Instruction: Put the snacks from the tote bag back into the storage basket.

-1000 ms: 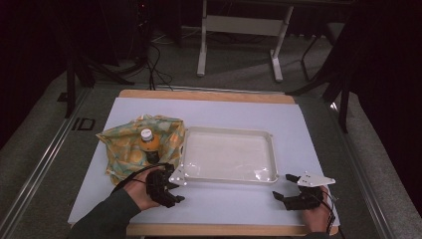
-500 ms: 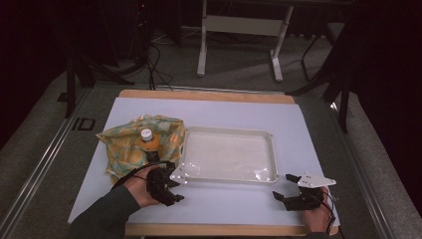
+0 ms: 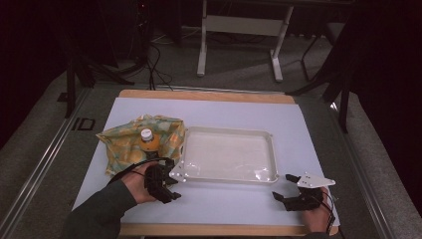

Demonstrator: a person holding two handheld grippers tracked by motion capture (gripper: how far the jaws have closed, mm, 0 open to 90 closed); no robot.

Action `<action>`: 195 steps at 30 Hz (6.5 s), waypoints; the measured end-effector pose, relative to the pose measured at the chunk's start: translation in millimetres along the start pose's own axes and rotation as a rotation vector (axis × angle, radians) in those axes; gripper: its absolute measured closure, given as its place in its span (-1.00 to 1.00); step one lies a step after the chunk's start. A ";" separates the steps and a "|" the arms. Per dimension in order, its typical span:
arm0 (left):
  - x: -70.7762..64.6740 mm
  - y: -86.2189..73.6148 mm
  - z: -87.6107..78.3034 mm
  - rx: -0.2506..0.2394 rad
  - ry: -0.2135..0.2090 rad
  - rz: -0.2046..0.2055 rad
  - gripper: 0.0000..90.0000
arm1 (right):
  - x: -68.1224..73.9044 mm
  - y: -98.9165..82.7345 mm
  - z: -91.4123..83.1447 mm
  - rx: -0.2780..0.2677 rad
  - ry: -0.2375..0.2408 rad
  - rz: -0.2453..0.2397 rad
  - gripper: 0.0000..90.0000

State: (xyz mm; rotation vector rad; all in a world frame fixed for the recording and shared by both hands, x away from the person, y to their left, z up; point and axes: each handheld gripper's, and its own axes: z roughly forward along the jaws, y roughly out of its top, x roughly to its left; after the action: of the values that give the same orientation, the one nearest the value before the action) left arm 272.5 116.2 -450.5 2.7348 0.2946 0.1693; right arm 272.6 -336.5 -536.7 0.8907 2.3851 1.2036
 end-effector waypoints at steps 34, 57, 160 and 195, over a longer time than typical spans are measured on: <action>23.9 21.5 -18.5 0.055 -0.031 0.043 0.12 | 0.2 0.1 0.2 -0.001 0.009 -0.009 -0.69; 41.4 35.3 -33.0 0.052 -0.043 0.052 0.10 | -0.1 0.0 0.1 -0.003 0.013 -0.007 -0.69; 138.1 -11.0 -88.5 0.223 0.052 -0.224 0.12 | 1.6 0.2 0.5 0.006 0.017 -0.029 -0.69; 137.6 -7.3 -95.7 0.245 0.062 -0.257 0.32 | 2.2 0.2 0.5 0.006 0.016 -0.029 -0.69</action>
State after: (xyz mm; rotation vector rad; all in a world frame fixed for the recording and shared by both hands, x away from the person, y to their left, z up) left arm 389.7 188.6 -354.8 2.9002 0.7232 0.1555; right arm 271.3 -334.7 -536.9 0.8489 2.4075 1.1980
